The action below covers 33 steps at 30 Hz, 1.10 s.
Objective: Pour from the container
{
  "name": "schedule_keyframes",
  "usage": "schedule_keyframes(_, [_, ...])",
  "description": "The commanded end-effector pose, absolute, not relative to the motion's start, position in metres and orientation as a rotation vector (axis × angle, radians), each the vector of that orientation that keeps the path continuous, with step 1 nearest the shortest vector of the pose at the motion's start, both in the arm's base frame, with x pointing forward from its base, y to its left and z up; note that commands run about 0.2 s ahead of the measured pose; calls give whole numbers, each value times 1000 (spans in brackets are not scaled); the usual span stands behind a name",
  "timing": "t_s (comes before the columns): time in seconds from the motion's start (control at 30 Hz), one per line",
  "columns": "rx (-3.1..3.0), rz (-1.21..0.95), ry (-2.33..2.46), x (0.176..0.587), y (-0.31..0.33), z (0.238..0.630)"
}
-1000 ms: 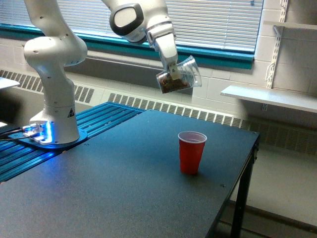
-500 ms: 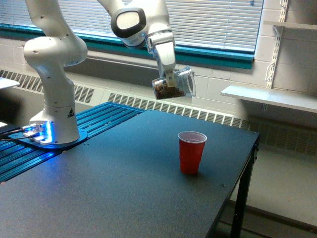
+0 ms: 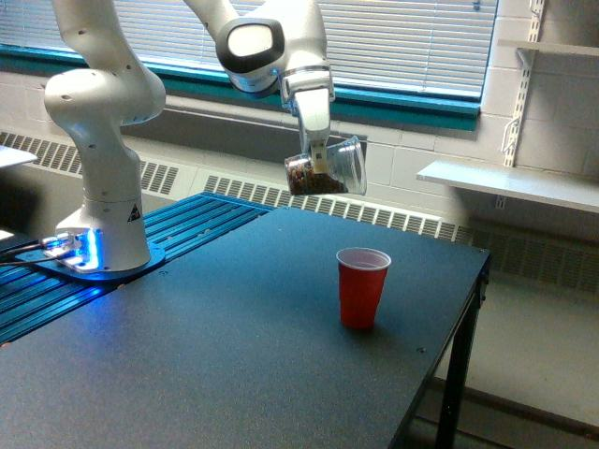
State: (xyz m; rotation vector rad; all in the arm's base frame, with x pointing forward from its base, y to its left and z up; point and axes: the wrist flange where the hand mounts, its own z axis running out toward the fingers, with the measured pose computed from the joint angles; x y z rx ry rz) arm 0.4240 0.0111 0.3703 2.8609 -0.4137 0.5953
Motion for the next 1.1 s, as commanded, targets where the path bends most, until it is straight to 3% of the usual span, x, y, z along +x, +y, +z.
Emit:
schedule_keyframes(0.03, [2836, 587, -459, 429, 12, 372])
schedule_keyframes(1.1, [2770, 450, -432, 429, 19, 358])
